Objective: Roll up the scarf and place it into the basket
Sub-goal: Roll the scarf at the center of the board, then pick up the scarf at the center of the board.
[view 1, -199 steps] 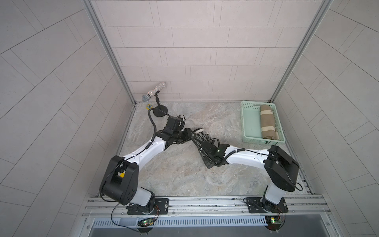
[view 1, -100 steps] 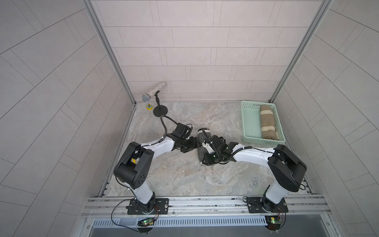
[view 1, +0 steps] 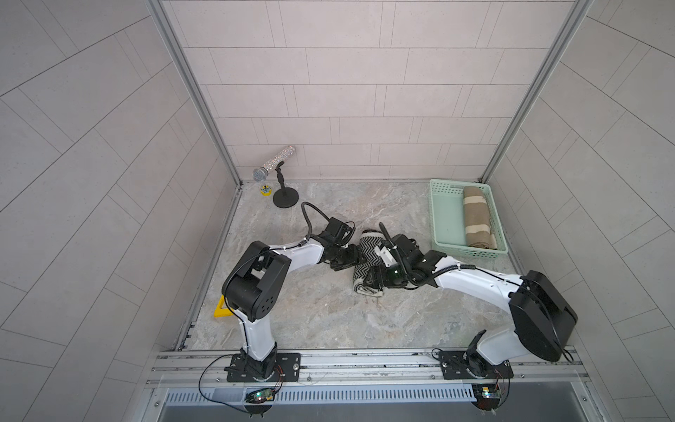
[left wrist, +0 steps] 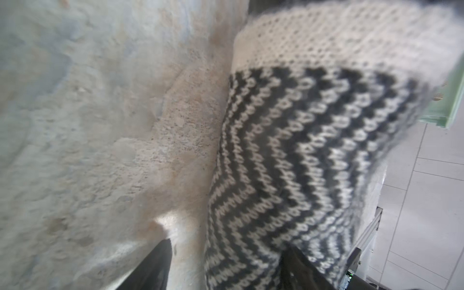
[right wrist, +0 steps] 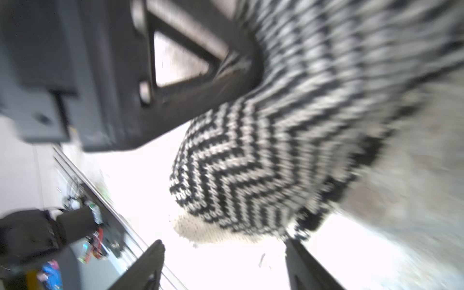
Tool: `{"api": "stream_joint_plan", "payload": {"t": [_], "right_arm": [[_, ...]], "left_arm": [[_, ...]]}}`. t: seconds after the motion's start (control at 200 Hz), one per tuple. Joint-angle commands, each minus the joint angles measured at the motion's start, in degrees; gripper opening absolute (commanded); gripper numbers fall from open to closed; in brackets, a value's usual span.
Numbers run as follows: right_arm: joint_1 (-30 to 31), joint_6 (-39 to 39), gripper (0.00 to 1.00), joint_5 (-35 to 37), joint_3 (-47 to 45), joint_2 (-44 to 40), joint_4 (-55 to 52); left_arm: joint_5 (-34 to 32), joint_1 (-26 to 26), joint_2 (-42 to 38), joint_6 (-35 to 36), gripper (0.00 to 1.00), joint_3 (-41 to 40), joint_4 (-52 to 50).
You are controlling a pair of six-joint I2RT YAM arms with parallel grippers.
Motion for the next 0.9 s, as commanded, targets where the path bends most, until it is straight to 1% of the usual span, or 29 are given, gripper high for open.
{"api": "stream_joint_plan", "payload": {"t": [0.0,0.09,0.175,0.295,0.39,0.545,0.741,0.851,0.896], "right_arm": [[-1.78,4.48,1.0,3.06,-0.62,-4.29,-1.65],[-3.31,6.5,1.0,6.51,-1.09,-5.76,-0.38],[-5.37,8.42,1.0,7.34,-1.78,-5.02,2.66],[-9.0,10.93,1.0,5.48,-2.67,-1.42,8.99],[-10.22,10.03,1.0,3.5,-1.56,2.13,11.61],[-10.26,11.14,1.0,1.41,-1.24,7.77,16.56],[-9.94,13.8,1.0,-1.12,-2.47,12.66,24.41],[-8.42,14.06,1.0,-1.78,-1.42,14.62,25.51],[-7.79,14.1,0.98,-1.49,-0.97,15.42,25.39]], "left_arm": [[-3.14,-0.96,-0.42,2.08,0.71,0.73,-5.44],[-3.22,-1.07,-0.62,2.01,0.71,0.74,-5.64],[-3.49,-1.36,-1.07,1.78,0.71,0.7,-5.73],[-4.11,-1.54,-1.36,1.65,0.71,0.7,-5.73],[-4.14,-1.64,-1.03,1.63,0.71,0.91,-5.65],[-4.2,-1.99,-0.31,1.33,0.71,1.34,-5.47],[-4.49,-2.39,-0.08,0.72,0.7,1.18,-5.29],[-4.89,-2.59,-0.02,0.47,0.65,1.11,-5.29],[-5.16,-2.63,-0.2,0.32,0.63,1.08,-5.29]]}}
